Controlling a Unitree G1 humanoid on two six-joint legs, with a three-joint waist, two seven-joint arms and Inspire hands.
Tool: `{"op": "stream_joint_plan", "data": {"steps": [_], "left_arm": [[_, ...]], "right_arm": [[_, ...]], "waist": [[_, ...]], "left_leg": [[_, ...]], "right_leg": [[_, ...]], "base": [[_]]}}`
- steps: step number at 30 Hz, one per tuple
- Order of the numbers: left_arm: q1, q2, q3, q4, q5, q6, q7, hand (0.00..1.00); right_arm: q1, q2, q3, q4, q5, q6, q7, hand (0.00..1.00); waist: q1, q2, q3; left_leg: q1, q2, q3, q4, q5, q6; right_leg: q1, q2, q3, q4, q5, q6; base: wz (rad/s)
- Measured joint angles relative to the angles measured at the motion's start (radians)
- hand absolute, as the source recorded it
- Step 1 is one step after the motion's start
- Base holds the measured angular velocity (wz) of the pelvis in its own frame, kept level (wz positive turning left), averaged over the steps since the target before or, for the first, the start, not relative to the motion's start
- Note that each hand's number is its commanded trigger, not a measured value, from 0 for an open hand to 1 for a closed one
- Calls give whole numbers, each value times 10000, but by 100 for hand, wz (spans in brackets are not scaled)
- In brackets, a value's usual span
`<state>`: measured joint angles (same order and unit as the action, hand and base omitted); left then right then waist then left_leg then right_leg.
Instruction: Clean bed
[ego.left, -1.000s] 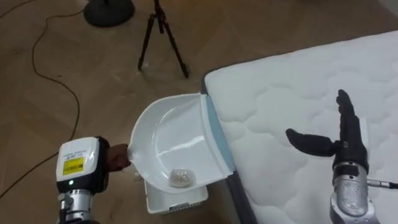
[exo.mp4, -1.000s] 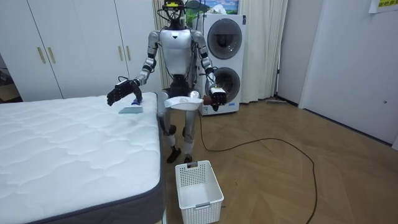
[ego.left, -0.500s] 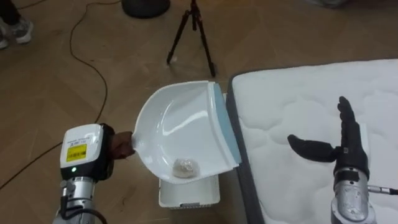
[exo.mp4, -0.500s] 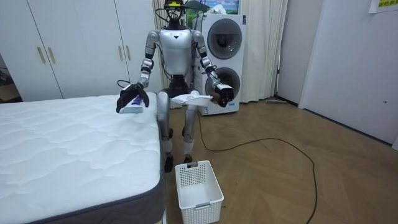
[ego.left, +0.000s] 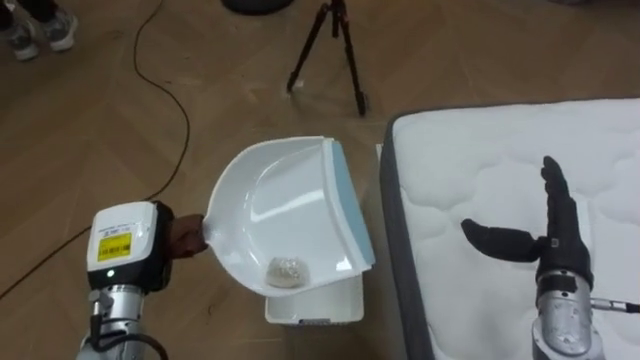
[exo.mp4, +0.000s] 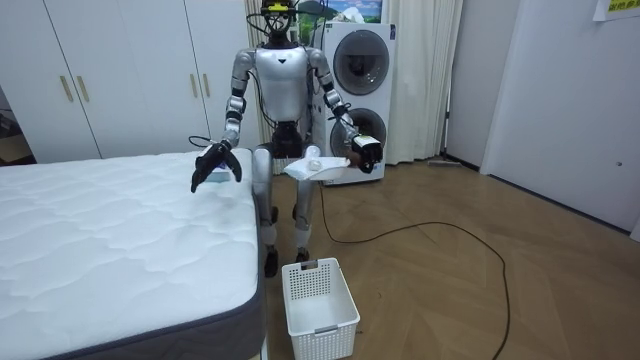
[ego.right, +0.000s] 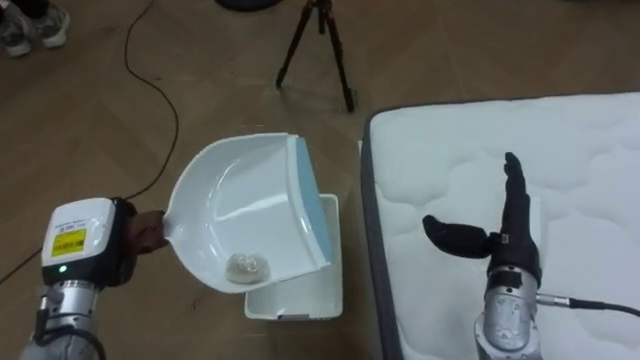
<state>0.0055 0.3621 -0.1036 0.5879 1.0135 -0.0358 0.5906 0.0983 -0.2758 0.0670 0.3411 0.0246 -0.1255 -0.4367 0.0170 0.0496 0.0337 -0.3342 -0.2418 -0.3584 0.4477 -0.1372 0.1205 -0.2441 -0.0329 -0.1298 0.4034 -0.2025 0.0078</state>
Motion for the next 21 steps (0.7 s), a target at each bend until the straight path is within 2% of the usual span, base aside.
{"op": "stream_joint_plan", "data": {"steps": [3,6,10,13,15,17,21], "left_arm": [[-165,321,-8,51,31,145,-143,100],[-569,608,-182,660,29,206,-138,100],[-737,952,-288,988,29,357,-143,100],[-1025,1202,-618,1388,40,446,-141,100],[-1249,1224,-654,1753,39,519,-141,100],[-1338,1362,-654,1897,28,590,-134,100],[-1397,1675,-664,2112,70,760,-91,100]], "right_arm": [[-30,1,3,93,-12,-1,3,0],[-232,0,14,447,-292,-54,5,0],[-522,-18,11,641,-514,-93,30,0],[-755,-24,146,1545,-506,-143,42,0],[-795,-49,221,1885,-506,-143,56,0],[-782,-60,231,1937,-507,-144,59,0],[-794,-143,325,1949,-513,-149,56,0]], "waist": [[-91,110,14],[-148,235,44],[-486,348,72],[-518,429,98],[-574,551,147],[-647,662,143],[-677,666,139]], "left_leg": [[-258,-8,13,35,33,34],[-422,-13,75,69,48,56],[-831,-157,60,142,23,9],[-938,-178,141,147,53,27],[-981,-198,145,132,45,14],[-1216,-238,175,160,47,10],[-1529,-283,599,92,59,-24]], "right_leg": [[-304,-13,4,141,-5,-8],[-523,-27,43,266,-27,-31],[-1107,-207,-22,740,-216,-10],[-1244,-293,-115,836,-284,-3],[-1314,-335,-169,869,-302,-4],[-1629,-410,-229,1098,-347,-20],[-2197,-659,-217,1564,-525,-17]], "base": [[0],[-5],[2],[2],[-2],[-3],[-19]]}}
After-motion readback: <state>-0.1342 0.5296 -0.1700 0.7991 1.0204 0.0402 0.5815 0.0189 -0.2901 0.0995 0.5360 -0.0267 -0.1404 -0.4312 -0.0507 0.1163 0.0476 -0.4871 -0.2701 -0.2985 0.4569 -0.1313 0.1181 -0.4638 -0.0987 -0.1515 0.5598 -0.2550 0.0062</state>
